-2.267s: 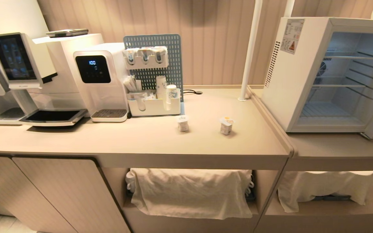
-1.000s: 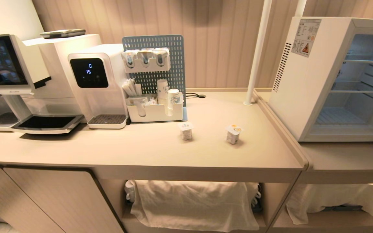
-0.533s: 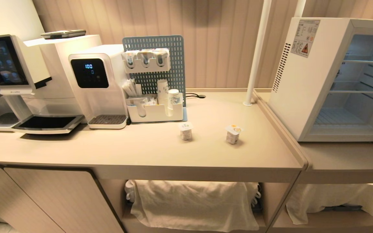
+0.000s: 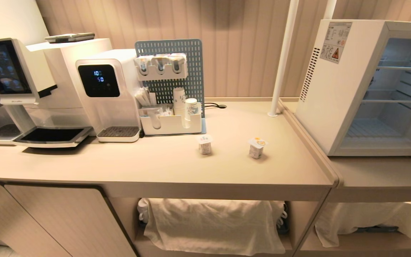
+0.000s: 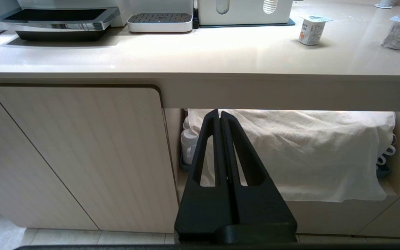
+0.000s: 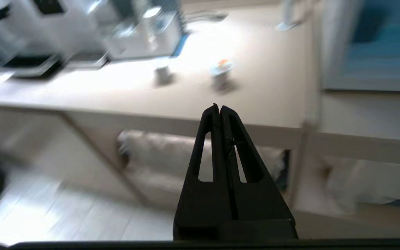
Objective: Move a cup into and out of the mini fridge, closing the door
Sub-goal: Put the yoghurt in the freezer
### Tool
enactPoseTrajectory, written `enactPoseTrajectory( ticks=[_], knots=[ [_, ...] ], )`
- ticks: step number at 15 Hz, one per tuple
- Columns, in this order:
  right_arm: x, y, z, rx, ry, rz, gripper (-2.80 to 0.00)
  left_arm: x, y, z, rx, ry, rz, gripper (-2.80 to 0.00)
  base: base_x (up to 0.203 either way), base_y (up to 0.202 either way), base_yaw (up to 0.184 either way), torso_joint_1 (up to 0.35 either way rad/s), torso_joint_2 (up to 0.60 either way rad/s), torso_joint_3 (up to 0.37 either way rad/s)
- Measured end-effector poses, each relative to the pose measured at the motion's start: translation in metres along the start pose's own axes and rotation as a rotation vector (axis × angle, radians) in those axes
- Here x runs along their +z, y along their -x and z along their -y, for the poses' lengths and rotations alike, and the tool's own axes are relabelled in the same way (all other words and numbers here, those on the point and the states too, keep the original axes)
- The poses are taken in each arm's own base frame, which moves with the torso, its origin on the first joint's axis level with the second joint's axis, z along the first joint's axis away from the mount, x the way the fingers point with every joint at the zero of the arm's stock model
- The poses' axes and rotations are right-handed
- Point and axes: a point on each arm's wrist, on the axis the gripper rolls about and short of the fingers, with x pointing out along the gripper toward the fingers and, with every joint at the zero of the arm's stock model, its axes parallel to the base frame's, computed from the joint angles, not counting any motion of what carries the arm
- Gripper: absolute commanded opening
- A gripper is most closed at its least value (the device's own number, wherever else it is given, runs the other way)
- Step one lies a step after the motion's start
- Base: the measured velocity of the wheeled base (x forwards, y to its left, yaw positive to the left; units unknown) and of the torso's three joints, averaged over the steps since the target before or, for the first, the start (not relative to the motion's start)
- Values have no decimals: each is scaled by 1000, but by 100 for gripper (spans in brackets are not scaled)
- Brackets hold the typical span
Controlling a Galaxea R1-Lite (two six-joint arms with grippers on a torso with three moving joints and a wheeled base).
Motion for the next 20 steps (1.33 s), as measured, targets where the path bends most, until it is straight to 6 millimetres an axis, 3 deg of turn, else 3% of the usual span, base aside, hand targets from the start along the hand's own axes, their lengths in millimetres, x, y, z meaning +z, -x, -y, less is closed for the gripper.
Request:
enactPoseTrajectory(
  ticks=[2, 5, 6, 10, 13, 17, 20],
  knots=[
    [17, -51, 7, 149, -19, -141, -280, 0, 0, 0, 0, 0, 0, -280, 0, 0, 0, 0, 0, 0],
    [6, -135, 29, 350, 11, -275, -280, 0, 0, 0, 0, 0, 0, -280, 0, 0, 0, 0, 0, 0],
    [-5, -160, 37, 395, 27, -296, 0, 0, 0, 0, 1, 0, 0, -280, 0, 0, 0, 0, 0, 0],
    [-62, -261, 73, 426, 98, -329, 0, 0, 0, 0, 0, 1, 1, -280, 0, 0, 0, 0, 0, 0],
    [-103, -320, 93, 365, 177, -271, 0, 0, 0, 0, 0, 2, 1, -280, 0, 0, 0, 0, 0, 0],
    [-132, -387, 98, 239, 277, -141, 0, 0, 0, 0, 1, 0, 0, -280, 0, 0, 0, 0, 0, 0],
    [-151, -428, 90, 187, 307, -120, 0, 0, 0, 0, 1, 1, 0, -280, 0, 0, 0, 0, 0, 0]
  ],
)
